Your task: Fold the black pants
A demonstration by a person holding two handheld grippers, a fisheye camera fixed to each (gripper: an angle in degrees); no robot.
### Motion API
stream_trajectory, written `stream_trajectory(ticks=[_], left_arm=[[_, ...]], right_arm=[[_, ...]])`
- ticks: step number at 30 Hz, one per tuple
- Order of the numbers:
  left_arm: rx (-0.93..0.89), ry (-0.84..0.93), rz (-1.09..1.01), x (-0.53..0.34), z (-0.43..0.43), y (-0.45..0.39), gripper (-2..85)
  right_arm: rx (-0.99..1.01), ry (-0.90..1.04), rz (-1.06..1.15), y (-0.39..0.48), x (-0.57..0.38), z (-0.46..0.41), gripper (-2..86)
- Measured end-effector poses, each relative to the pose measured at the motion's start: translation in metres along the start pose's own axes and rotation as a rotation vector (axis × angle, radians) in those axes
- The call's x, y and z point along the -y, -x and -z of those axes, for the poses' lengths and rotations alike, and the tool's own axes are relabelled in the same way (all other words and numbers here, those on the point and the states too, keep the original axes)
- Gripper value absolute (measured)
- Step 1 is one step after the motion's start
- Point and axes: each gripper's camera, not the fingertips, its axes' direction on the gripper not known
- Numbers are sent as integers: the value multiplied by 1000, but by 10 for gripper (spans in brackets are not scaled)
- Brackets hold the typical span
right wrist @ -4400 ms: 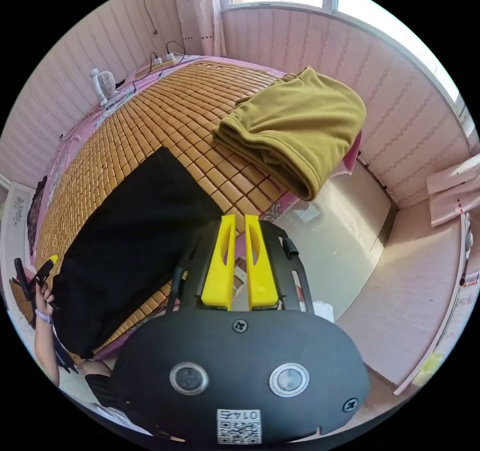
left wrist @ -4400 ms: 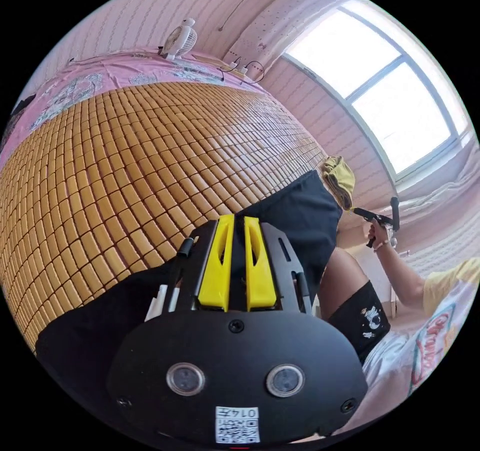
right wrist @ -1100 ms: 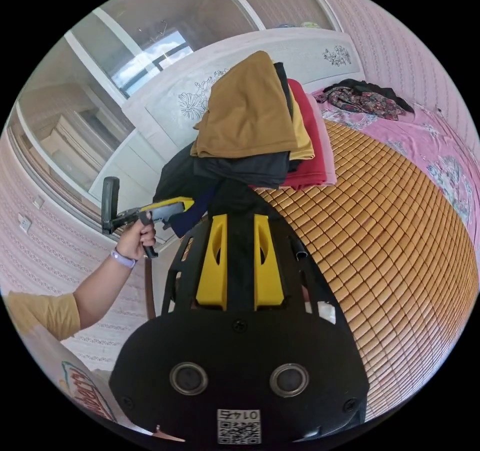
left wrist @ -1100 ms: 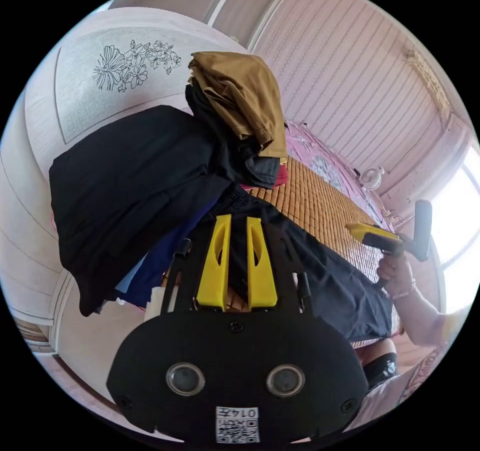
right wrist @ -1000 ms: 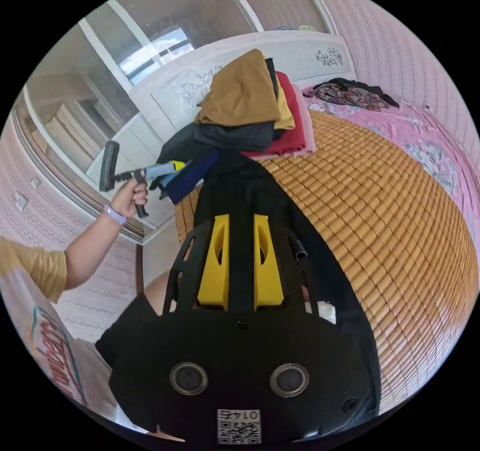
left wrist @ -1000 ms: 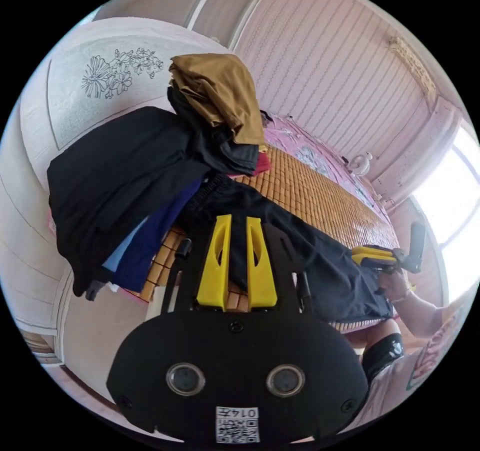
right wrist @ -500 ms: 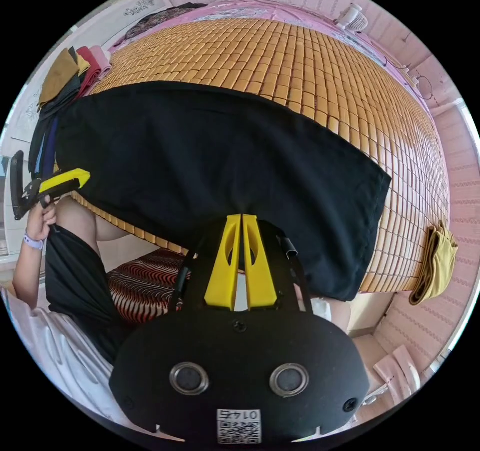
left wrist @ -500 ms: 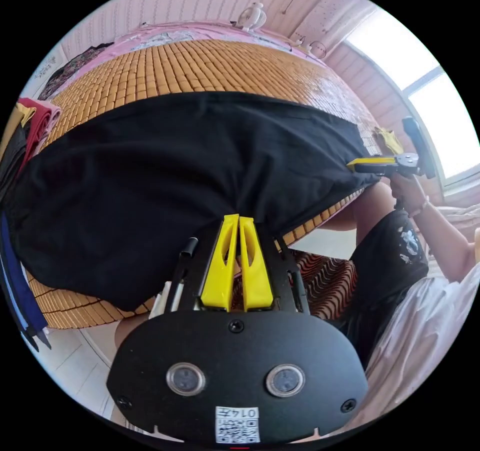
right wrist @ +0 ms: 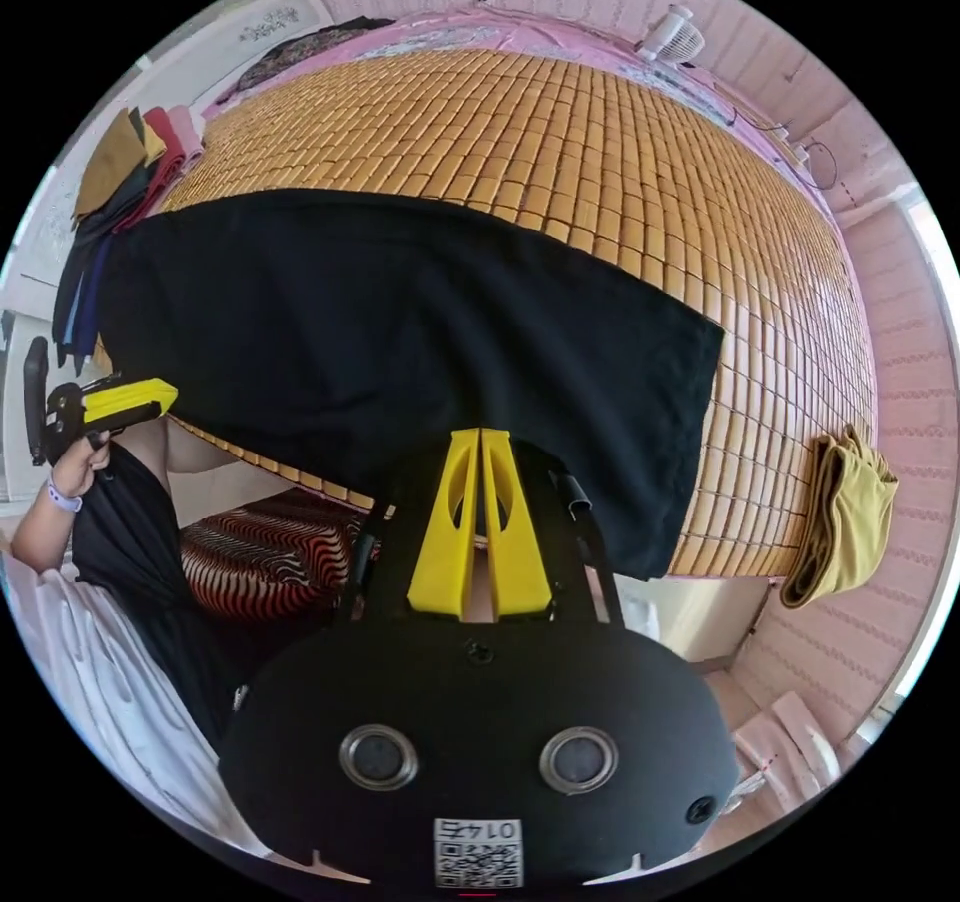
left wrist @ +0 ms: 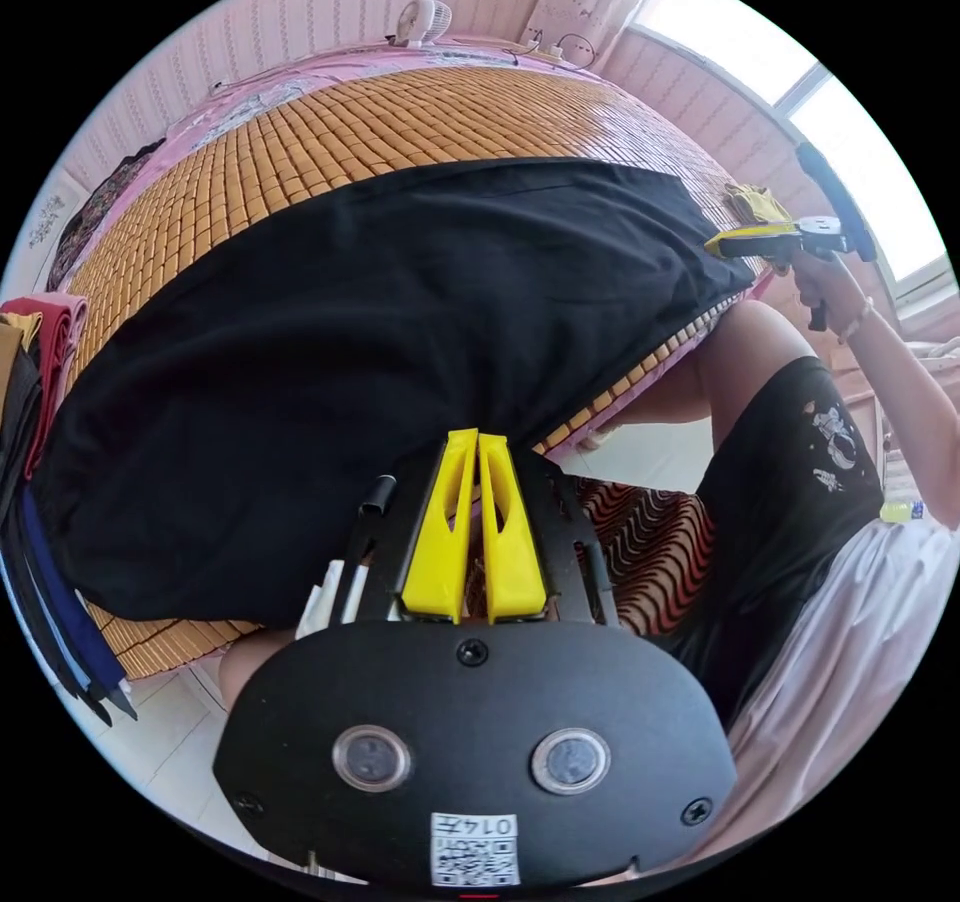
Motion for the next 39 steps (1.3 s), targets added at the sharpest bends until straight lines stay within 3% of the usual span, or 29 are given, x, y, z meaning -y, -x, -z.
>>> stream_trajectory(ticks=[9, 12, 14, 22, 25, 28, 34, 39], left_arm=[[-88, -3, 45, 1, -27, 13, -10], [-93, -3, 52, 2, -34, 15, -10], [-100, -2, 58, 3, -38, 17, -10], [-119, -3, 87, 3, -52, 24, -10], [-122, -3, 38, 5, -52, 15, -10], [-121, 16, -60, 9, -53, -7, -10], [-150, 19, -58, 2, -61, -12, -10], [-150, -97, -87, 8, -46, -15, -10]], right_arm=[[49, -53, -631, -126, -91, 57, 134], [246, -49, -735, -150, -112, 56, 129], [329, -55, -749, -155, -118, 63, 98], [250, -55, -606, -143, -115, 124, 25], [232, -189, -545, -145, -109, 168, 21], [90, -274, -515, -148, -105, 209, 26], [-143, -26, -549, -159, -108, 200, 46], [-157, -158, -315, -90, -71, 231, 15]])
